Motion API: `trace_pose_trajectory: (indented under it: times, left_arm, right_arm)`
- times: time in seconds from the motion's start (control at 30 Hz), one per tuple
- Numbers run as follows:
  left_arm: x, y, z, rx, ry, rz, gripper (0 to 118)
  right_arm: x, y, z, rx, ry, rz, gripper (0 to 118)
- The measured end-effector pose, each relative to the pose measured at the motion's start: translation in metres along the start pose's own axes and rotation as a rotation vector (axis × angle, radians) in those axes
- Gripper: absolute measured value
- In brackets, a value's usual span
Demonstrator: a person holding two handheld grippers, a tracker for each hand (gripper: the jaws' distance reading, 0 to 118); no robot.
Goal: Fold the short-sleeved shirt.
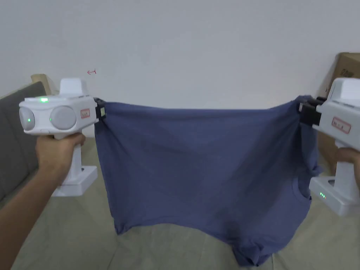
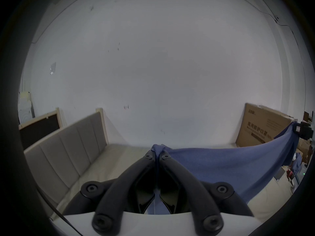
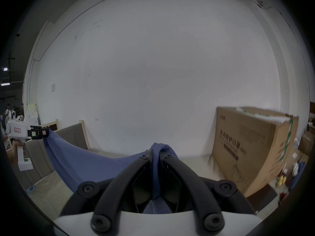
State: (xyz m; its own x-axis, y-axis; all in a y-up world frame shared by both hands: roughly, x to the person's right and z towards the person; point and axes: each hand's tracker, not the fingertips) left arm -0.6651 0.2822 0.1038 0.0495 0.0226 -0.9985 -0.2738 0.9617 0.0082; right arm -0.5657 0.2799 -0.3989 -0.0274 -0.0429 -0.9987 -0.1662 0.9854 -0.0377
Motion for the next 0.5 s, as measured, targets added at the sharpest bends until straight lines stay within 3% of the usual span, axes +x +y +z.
trace_pose_trajectory:
  times: [0.23,0.5]
  left_arm:
    - [-0.005,-0.101,0.005,-0.168,-0.024,-0.008,0]
    - [-0.026,-0.214,0.066,-0.327,-0.031,0.008,0]
  right_arm:
    - [0.007,-0.108,0.025,-0.167,0.009,-0.049,4]
    - [0.000,-0.206,0.101,-0.335,0.067,-0.113,4]
